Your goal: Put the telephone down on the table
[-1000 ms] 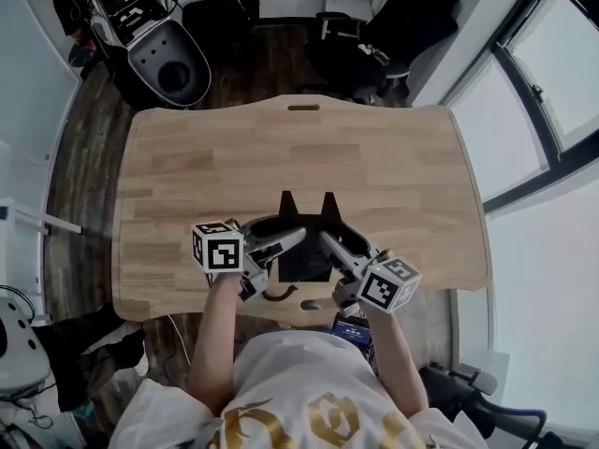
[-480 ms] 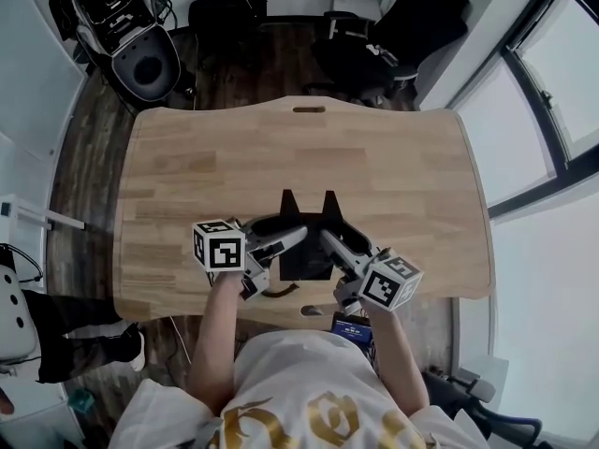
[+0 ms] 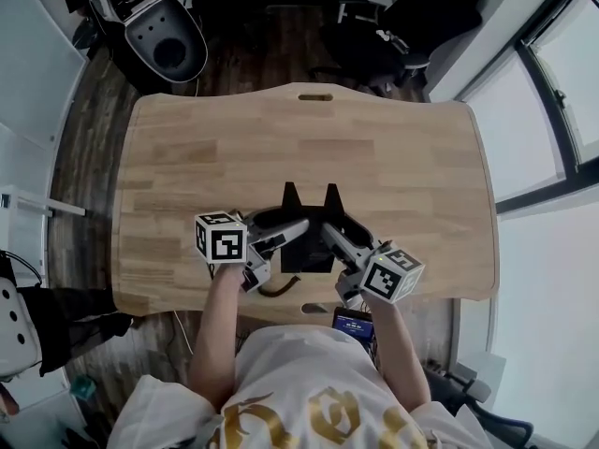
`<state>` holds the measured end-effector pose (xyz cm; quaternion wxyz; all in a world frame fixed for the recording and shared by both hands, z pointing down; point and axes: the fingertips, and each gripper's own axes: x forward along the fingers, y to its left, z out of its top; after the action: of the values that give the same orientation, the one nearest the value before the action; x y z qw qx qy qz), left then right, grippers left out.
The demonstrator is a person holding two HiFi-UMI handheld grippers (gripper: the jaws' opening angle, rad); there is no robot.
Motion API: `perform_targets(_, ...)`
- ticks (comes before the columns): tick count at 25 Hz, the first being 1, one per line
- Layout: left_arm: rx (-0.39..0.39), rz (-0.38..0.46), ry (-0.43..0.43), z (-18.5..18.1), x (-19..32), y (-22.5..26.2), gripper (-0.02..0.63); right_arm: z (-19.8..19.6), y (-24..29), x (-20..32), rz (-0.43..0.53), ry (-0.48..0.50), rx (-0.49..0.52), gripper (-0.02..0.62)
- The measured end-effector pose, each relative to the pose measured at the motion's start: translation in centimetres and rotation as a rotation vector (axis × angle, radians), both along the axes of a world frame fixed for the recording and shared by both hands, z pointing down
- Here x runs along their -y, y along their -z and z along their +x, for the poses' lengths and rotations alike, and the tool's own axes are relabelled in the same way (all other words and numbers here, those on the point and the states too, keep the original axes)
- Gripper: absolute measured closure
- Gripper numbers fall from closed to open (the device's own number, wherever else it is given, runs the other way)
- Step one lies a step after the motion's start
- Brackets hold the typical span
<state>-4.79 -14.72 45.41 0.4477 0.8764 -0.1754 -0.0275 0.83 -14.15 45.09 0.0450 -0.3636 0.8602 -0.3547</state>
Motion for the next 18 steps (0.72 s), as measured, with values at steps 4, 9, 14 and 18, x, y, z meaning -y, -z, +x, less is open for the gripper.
perform_targets(4, -0.010, -0.037, 0.013, 0.1, 1.1, -1.5, 0.374, 0.1, -1.5, 1.2, -0.031, 0.006, -0.008, 0.396)
perform_targets(9, 0.003, -0.057, 0.010, 0.5, 2.6, -2.7, 0.374, 0.6, -2.7, 2.7, -0.061, 0.018, -0.005, 0.396)
perform_targets(14, 0.011, -0.085, 0.013, 0.6, 3.7, -4.3, 0.374, 0.6, -4.3, 3.8, -0.103, 0.032, -0.005, 0.396)
perform_targets(18, 0.012, -0.109, 0.015, 0.8, 4.5, -5.6, 0.374, 0.7, -5.7, 4.7, -0.127, 0.038, -0.005, 0.396)
